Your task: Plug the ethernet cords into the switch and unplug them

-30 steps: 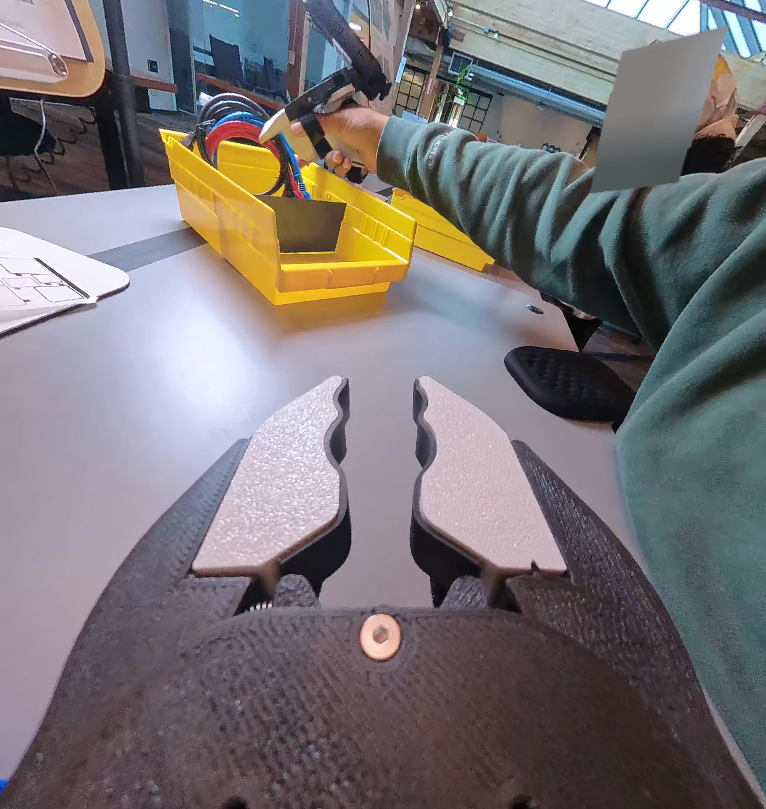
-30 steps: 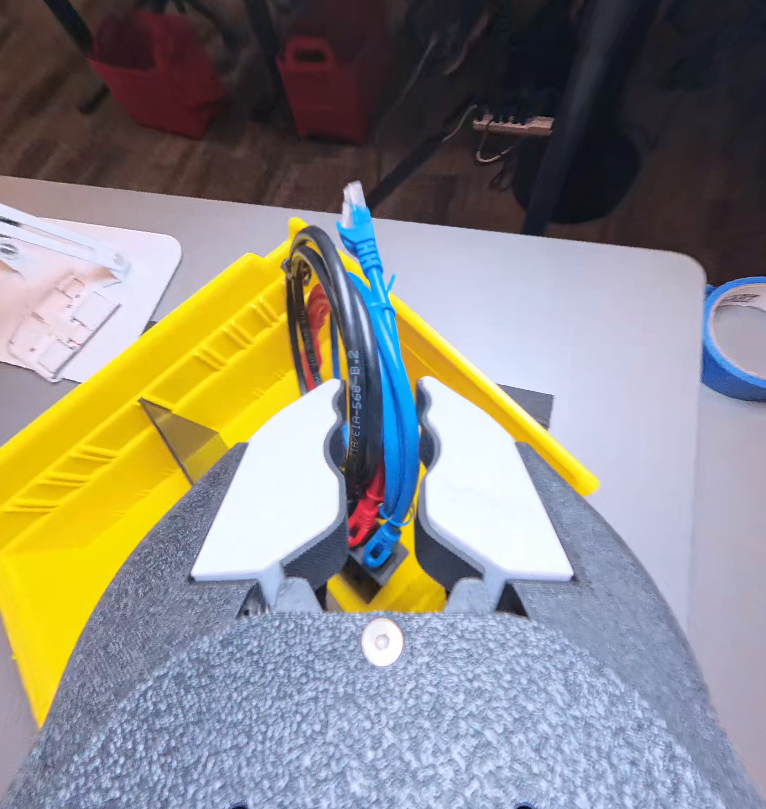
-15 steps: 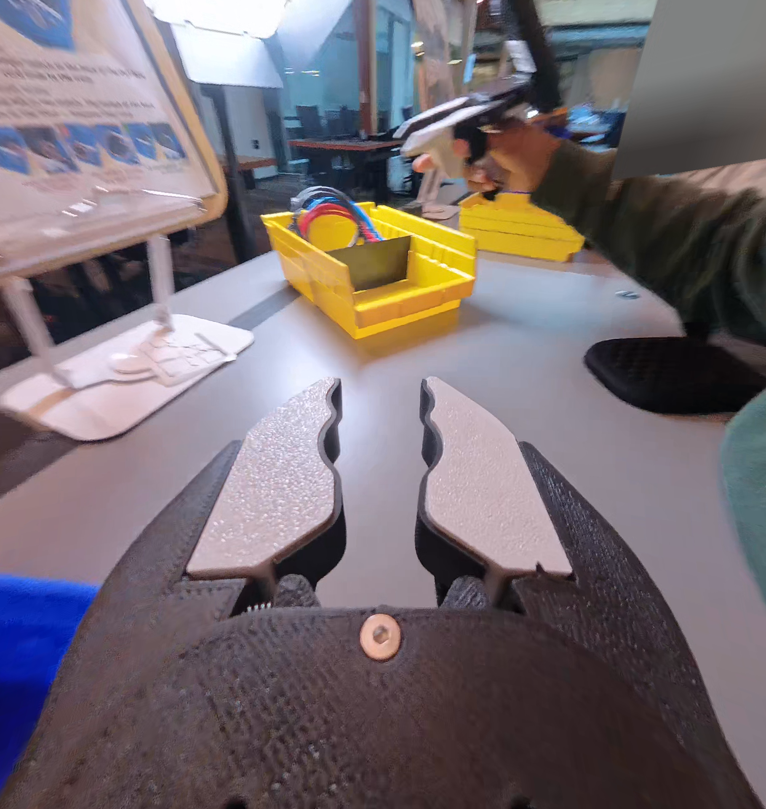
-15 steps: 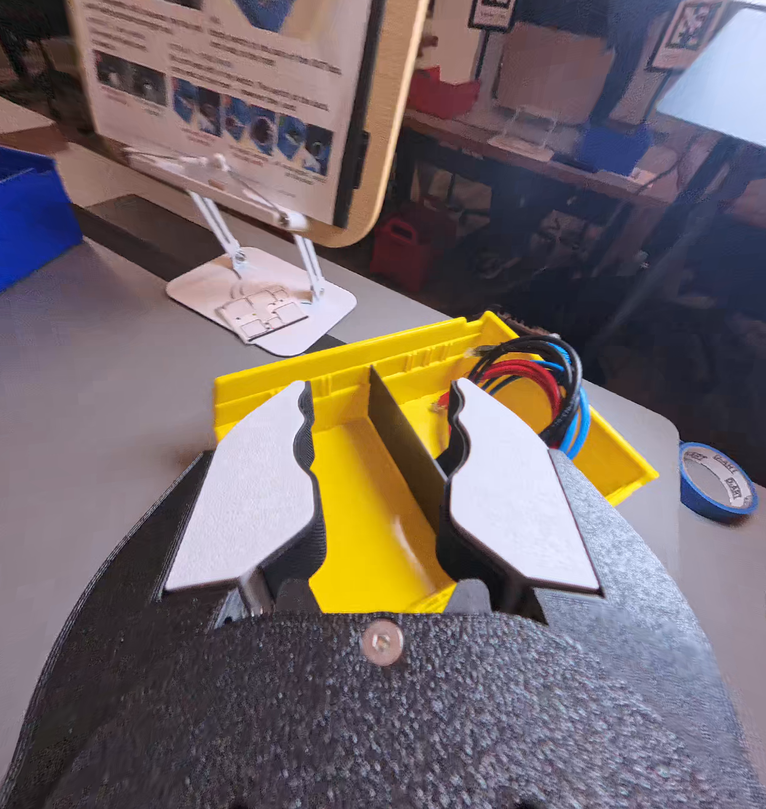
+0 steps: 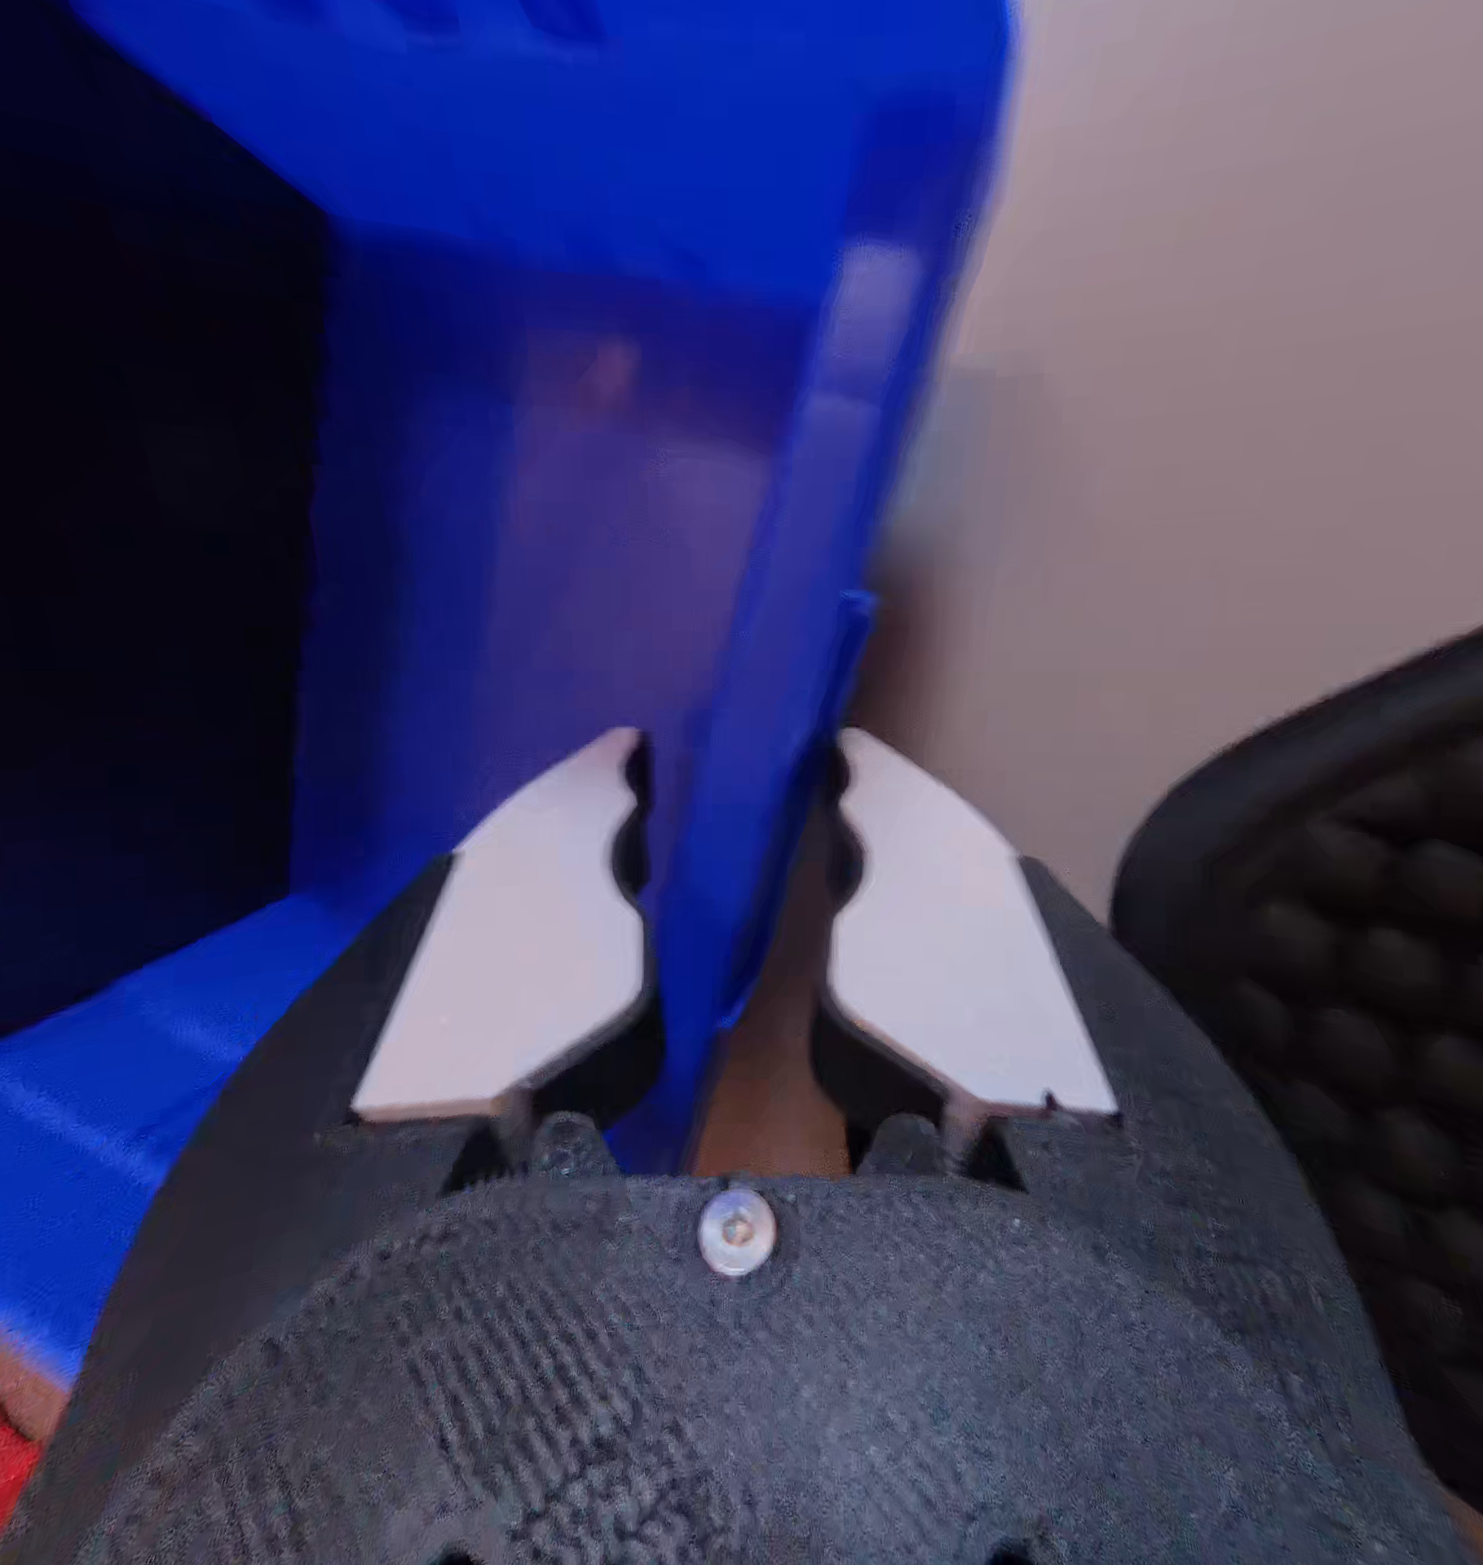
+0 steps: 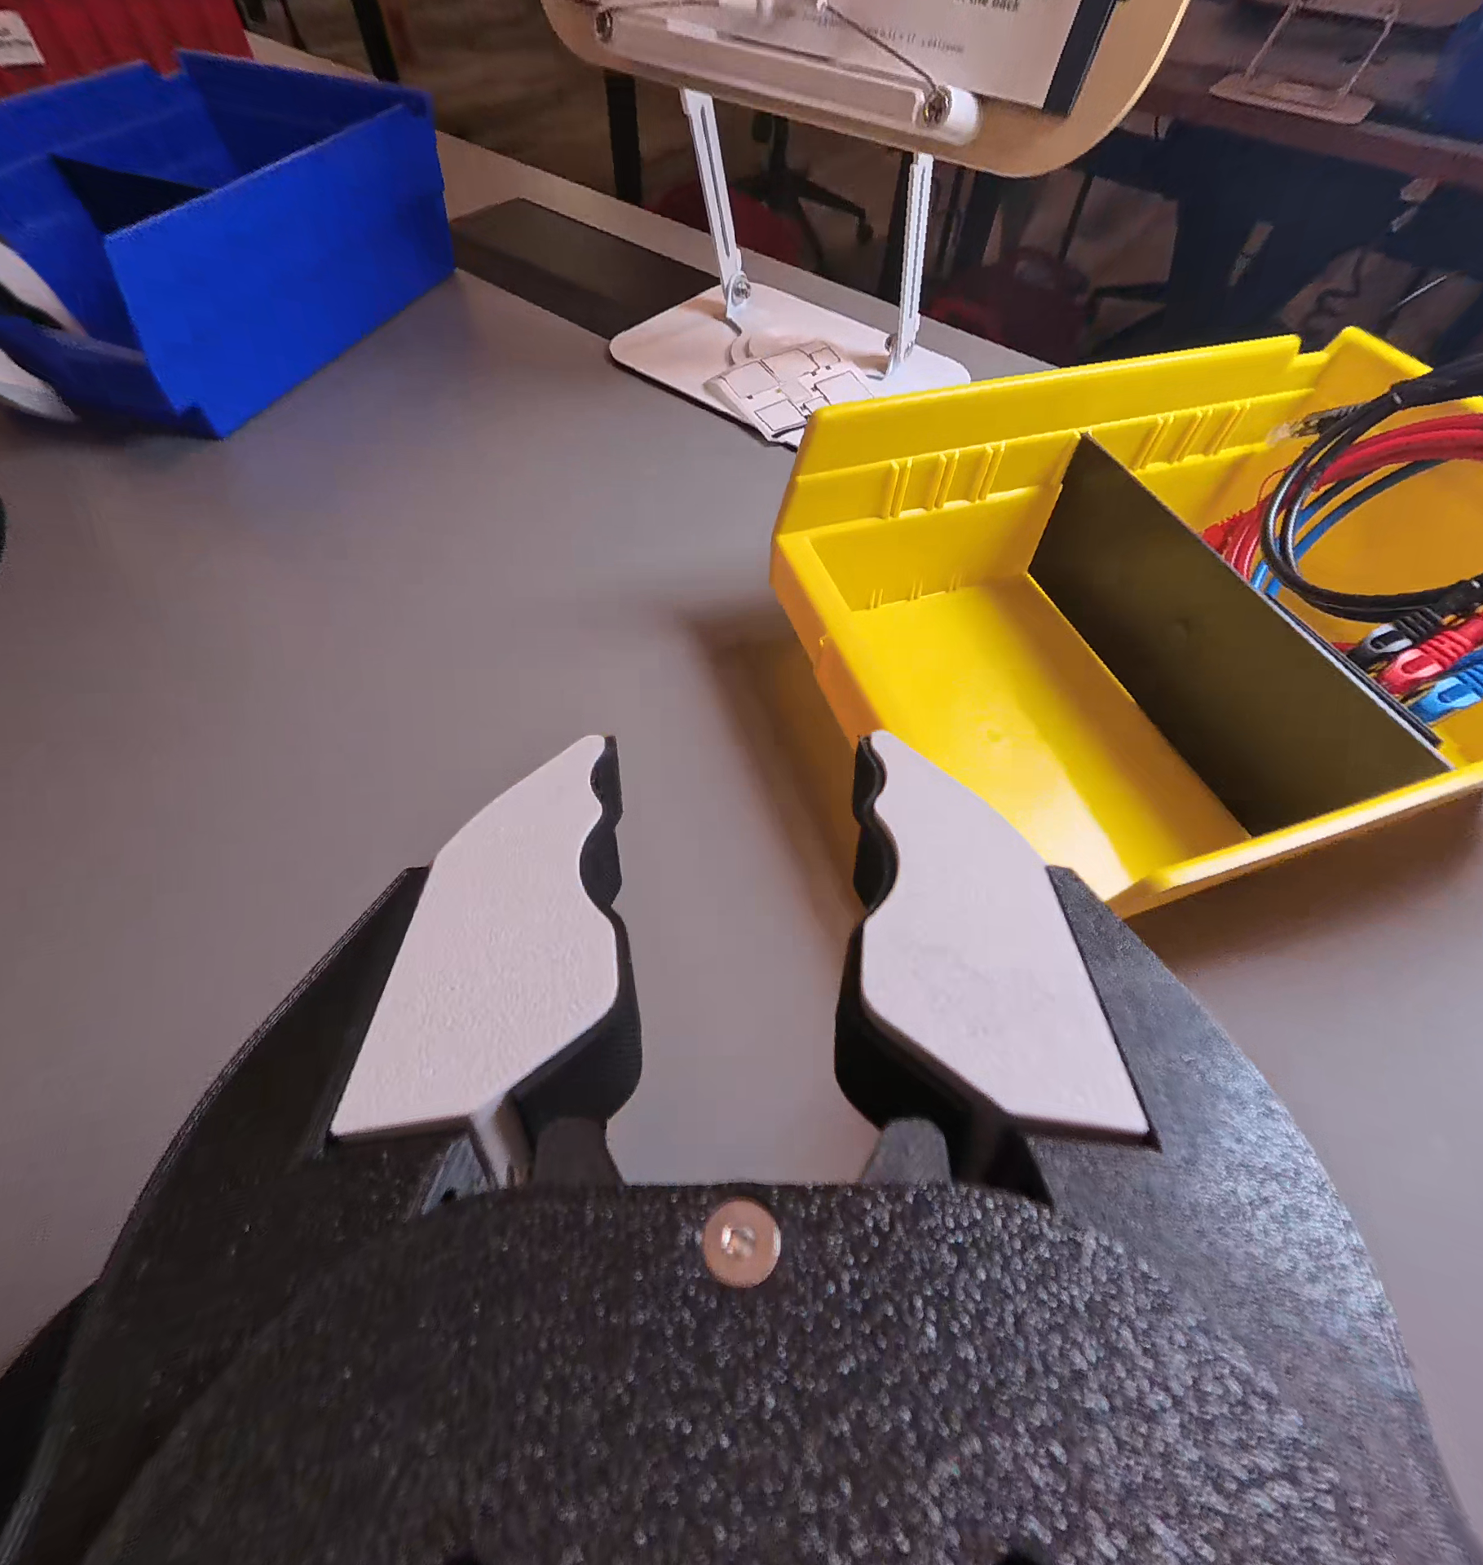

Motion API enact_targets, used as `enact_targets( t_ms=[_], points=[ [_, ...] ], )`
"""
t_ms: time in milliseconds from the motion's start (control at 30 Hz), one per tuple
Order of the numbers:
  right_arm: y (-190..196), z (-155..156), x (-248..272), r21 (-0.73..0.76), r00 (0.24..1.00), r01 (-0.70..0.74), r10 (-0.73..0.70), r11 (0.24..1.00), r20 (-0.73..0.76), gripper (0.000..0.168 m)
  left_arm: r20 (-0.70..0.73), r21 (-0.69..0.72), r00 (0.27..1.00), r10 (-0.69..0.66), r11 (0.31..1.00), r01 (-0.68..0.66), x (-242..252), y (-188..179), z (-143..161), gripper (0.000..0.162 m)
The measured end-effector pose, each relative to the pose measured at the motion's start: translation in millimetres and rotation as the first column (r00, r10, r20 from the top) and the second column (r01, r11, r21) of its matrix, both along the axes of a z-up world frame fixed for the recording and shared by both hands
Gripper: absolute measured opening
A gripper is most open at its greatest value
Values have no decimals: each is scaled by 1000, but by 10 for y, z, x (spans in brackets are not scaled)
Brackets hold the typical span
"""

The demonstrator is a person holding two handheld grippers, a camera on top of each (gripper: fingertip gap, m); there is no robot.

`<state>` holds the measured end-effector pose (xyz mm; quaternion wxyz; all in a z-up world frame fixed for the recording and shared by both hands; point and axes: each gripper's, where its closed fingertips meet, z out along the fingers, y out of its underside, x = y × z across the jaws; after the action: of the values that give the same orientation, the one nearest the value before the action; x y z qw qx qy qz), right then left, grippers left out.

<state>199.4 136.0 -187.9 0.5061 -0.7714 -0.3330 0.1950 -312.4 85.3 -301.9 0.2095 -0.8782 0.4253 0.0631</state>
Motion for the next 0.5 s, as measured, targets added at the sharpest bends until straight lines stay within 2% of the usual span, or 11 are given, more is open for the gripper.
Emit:
enact_targets(
  t_ms=[33, 133, 233, 367, 500],
  points=[
    [18, -29, 9, -4, 1000, 8, -8, 1000, 25, 53, -36, 9, 998, -46, 999, 46, 31, 7, -43, 33],
    [94, -110, 115, 13, 985, 69, -70, 998, 156, 54, -71, 61, 991, -116, 991, 120, 282, -42, -32, 29],
    [243, -82, 447, 95, 926, 233, -250, 968, 282, 58, -84, 91, 975, -207, 973, 214, 602, -205, -31, 29],
    [399, 2, 781, 53, 903, 394, -397, 918, 166, 61, -80, 118, 926, -370, 919, 378, 1108, -356, -29, 30],
    [629, -201, 896, -82, 887, 458, -450, 885, 104, 64, -117, 178, 868, -482, 850, 496, 1516, -114, -6, 30]
  ],
)
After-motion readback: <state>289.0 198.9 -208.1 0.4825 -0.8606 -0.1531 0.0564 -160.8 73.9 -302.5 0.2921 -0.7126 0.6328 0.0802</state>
